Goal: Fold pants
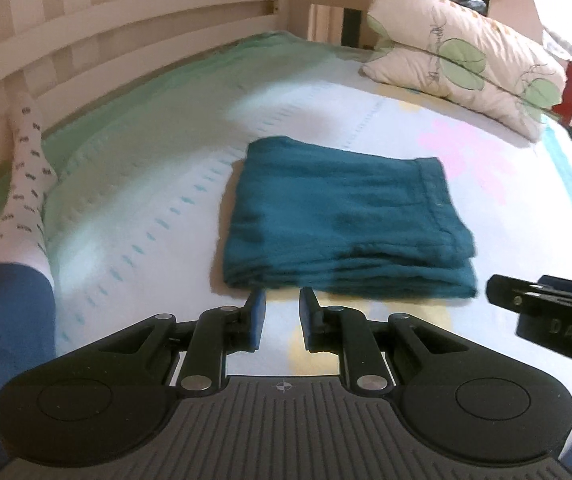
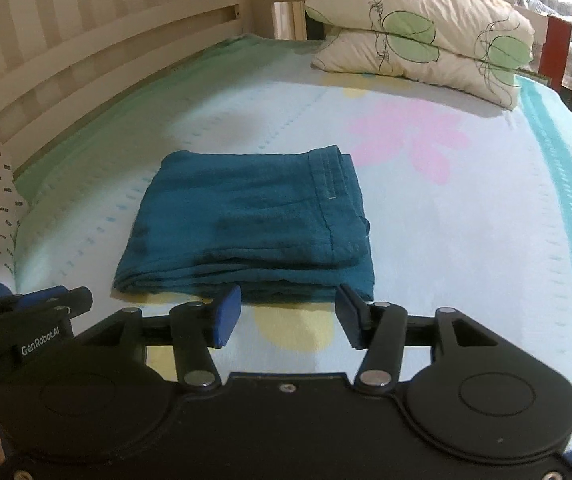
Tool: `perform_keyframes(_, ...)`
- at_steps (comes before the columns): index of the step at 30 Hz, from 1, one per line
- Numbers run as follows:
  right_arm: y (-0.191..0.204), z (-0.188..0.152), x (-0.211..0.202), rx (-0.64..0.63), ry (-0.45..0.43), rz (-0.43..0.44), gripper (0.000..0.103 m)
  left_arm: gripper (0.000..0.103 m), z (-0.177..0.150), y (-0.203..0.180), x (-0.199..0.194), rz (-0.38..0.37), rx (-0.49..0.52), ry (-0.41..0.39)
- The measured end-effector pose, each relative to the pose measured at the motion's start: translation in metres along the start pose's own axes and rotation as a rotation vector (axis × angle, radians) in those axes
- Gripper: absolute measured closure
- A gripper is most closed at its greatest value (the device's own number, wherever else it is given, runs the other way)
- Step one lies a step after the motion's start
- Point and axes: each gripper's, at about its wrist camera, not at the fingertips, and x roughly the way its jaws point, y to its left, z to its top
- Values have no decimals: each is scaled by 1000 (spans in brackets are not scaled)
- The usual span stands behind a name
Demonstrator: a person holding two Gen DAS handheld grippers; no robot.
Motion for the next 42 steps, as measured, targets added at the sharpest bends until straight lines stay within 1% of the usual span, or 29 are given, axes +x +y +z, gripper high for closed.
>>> perform_keyframes(2, -3, -3, -5, 7, 0, -4, 44, 85, -2, -1, -4, -29, -3, 23)
perform_keyframes(4, -5, -6, -10, 18, -3, -8, 44, 85, -6, -2, -8, -44, -12, 25)
perform_keyframes(9, -6, -16, -20, 10, -9, -16, 44, 85, -16, -7, -19, -36, -18, 14)
perform_keyframes(15, -5, -24, -26, 3, -13, -17, 44, 85, -23, -12, -23, -36, -3, 31)
perform_keyframes(25, -9, -23, -32, 7, -29, -24, 44, 85, -27, -27, -27, -42, 41, 31)
perform_keyframes(42, -11, -24, -33, 21, -31, -19, 44, 85, -29, -34, -24, -37, 69, 33)
